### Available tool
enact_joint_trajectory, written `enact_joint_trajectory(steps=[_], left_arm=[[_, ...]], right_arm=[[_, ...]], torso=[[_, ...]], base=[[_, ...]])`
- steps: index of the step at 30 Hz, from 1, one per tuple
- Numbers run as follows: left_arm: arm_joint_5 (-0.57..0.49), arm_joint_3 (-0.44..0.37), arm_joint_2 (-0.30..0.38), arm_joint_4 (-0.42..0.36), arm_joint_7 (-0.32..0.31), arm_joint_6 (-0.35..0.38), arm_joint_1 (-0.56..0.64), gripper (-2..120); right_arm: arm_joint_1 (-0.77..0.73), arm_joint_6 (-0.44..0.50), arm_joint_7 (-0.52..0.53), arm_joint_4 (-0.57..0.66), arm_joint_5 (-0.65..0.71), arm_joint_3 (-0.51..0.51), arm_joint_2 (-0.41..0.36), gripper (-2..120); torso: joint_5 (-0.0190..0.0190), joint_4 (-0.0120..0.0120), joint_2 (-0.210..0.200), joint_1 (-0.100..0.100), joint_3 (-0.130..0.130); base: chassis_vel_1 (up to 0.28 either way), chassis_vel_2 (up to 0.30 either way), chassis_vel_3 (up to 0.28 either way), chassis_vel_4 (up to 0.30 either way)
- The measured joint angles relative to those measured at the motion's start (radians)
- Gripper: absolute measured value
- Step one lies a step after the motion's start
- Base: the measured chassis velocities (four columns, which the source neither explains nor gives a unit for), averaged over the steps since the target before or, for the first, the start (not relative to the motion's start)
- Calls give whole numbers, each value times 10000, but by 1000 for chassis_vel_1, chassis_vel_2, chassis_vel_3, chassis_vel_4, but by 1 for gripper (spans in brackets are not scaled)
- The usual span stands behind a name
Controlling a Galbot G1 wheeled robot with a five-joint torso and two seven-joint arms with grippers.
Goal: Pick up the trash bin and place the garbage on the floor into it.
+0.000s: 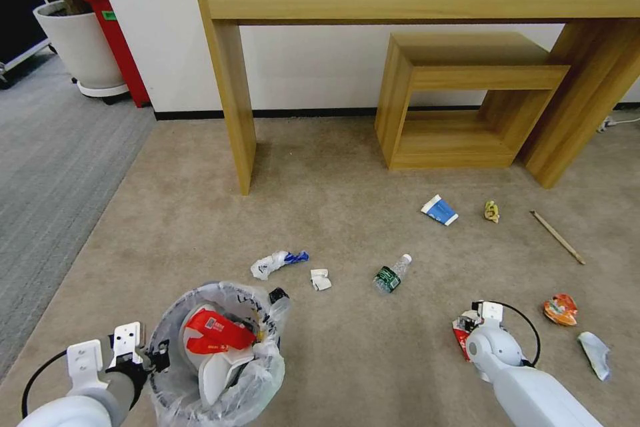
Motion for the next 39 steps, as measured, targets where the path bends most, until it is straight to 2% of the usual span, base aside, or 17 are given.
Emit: enact_joint_trajectory(steps=[2, 4, 6, 8, 11, 12, 14, 17, 23, 30, 33, 34, 36, 37, 39], left_arm=[[-7, -6, 3, -20, -4, -1, 13, 0], [33, -11, 14, -47, -13, -1, 77, 0], [146, -15, 20, -55, -13, -1, 145, 0], [375, -18, 17, -72, 8, -1, 243, 0], [400, -24, 12, -104, 11, 0, 264, 0], [414, -40, 13, -164, 20, 7, 288, 0], [433, -61, 19, -183, 24, 11, 305, 0], [557, -70, 16, -186, 35, 24, 354, 0], [632, -43, -61, -214, 52, 46, 394, 0], [-133, -594, 230, -539, -86, 60, 442, 0], [-485, -883, 419, -700, -161, 61, 488, 0], [-485, -883, 419, -700, -161, 61, 488, 0], [-577, -968, 460, -738, -187, 58, 491, 0], [-641, -1009, 472, -761, -214, 56, 491, 0], [-658, -1014, 475, -766, -221, 56, 492, 0]], right_arm=[[0, 23, -1, -4, 0, -7, -1, 59], [-6, 105, -16, -9, 0, -40, -22, 46], [-2, 141, -19, -10, 4, -71, -43, 43], [62, 209, -2, 3, 40, -131, -118, 32], [81, 226, 17, 26, 55, -141, -150, 26], [97, 227, 29, 85, 105, -141, -191, 17], [104, 240, 33, 125, 112, -140, -219, 14], [113, 275, 45, 157, 124, -120, -261, 0], [90, 327, 33, 240, 135, -101, -306, 0], [-9, 453, -197, 890, 301, 165, -331, 0], [-55, 1198, -1080, 1455, 261, 361, -366, 0], [-55, 1198, -1080, 1455, 261, 361, -366, 0], [-44, 2033, -1911, 1706, -56, 458, -373, 0], [-12, 2881, -2946, 1920, -409, 518, -408, 0], [7, 3171, -3262, 1985, -510, 525, -423, 0]], torso=[[0, 0, 0, 0, 0], [0, 0, 0, 0, 0], [0, 0, 0, 0, 0], [0, 0, 0, 0, 0], [0, 0, -1, 0, 0], [-1, 0, 0, 0, 0], [0, 0, 0, 0, 0], [0, 0, 0, 0, 0], [-1, 1, 0, 0, 0], [0, -1, 0, 0, 0], [0, -1, 0, 0, 0], [0, -1, 0, 0, 0], [0, -1, 0, 0, 0], [-1, 0, 0, 0, 0], [0, 0, 0, 0, 0]], base=[[0, 0, 0, 0], [0, 0, 0, 0], [0, 0, 0, 0], [0, 0, 0, 0], [0, 0, 0, 0], [0, 0, 0, 0], [0, 0, 0, 0], [0, 0, 0, 0], [0, 0, 0, 0], [0, 0, 0, 0], [0, 0, 0, 0], [0, 0, 0, 0], [0, 0, 0, 0], [0, 0, 0, 0], [0, 0, 0, 0]])
